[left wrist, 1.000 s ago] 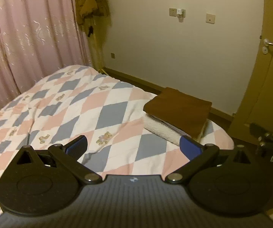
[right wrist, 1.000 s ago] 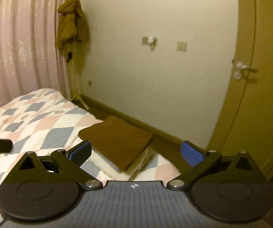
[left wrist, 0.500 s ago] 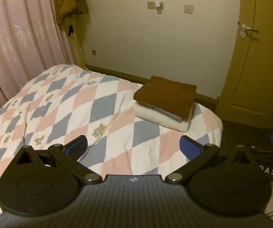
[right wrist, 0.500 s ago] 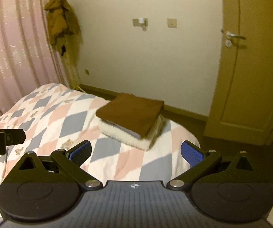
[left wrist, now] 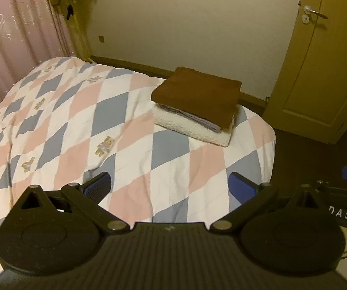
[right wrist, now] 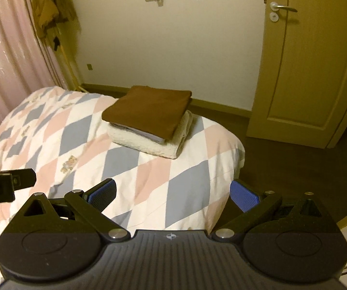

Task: Fold clothes

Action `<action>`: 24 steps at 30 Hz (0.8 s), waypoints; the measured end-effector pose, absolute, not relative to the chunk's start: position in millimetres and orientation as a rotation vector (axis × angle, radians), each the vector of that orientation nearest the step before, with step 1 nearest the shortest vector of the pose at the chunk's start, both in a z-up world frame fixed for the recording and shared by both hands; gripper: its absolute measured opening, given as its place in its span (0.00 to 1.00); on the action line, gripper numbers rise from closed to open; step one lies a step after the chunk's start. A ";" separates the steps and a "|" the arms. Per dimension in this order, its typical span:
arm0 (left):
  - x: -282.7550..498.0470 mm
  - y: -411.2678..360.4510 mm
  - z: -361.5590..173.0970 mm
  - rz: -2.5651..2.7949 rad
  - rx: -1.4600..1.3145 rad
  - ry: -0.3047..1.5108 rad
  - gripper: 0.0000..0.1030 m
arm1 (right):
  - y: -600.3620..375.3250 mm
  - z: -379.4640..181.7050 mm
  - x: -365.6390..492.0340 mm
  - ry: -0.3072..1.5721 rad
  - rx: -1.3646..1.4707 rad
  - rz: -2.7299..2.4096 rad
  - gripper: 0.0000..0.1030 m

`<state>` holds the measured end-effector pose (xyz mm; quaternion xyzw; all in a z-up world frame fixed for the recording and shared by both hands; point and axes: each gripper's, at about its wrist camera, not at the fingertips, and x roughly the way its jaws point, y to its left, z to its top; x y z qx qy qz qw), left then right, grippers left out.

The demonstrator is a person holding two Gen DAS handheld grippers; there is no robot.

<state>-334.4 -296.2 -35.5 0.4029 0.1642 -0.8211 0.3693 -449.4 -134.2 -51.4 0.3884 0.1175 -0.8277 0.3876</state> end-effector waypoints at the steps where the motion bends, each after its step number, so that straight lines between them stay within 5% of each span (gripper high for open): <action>1: -339.7 -300.3 -36.8 -2.107 1.036 0.421 0.99 | -138.3 -52.5 -452.8 0.305 0.989 -2.106 1.00; 24: -442.2 -376.2 -66.7 -2.089 1.071 0.474 0.99 | -221.3 -79.2 -558.9 0.388 1.059 -2.066 1.00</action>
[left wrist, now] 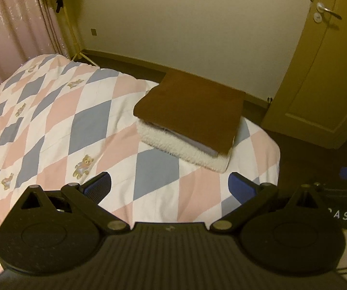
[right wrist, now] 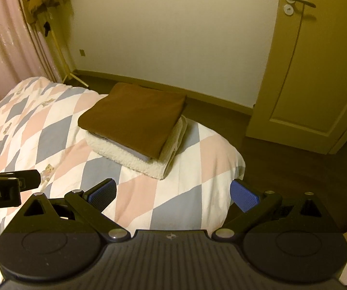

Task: Fold clothes

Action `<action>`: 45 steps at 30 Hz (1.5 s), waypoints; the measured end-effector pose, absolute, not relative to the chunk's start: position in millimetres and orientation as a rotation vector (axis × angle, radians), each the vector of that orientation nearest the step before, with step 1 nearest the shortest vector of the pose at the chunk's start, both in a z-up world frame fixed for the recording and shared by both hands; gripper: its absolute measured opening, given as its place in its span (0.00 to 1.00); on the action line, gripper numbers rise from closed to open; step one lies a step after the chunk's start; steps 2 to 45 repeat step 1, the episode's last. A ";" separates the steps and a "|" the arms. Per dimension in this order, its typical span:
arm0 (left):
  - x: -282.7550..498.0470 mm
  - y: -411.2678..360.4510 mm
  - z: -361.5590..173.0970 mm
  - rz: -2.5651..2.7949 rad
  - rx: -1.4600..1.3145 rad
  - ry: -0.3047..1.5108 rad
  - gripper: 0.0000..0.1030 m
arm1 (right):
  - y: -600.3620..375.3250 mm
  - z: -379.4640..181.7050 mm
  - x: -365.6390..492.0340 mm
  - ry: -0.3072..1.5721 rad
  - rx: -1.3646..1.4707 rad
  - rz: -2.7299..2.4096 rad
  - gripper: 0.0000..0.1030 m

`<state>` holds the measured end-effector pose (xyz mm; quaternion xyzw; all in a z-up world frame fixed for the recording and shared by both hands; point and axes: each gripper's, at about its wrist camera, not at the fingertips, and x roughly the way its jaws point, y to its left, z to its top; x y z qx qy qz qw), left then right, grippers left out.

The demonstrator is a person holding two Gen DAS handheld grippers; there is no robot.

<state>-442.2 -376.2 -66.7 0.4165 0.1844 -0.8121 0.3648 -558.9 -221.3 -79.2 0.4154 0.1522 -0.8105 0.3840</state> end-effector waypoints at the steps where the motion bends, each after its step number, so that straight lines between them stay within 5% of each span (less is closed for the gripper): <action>1: -445.0 -378.6 -66.4 -2.087 1.067 0.476 0.99 | -224.4 -79.9 -563.6 0.388 1.062 -2.062 1.00; 45: -445.0 -378.6 -66.4 -2.087 1.067 0.476 0.99 | -224.4 -79.9 -563.6 0.388 1.062 -2.062 1.00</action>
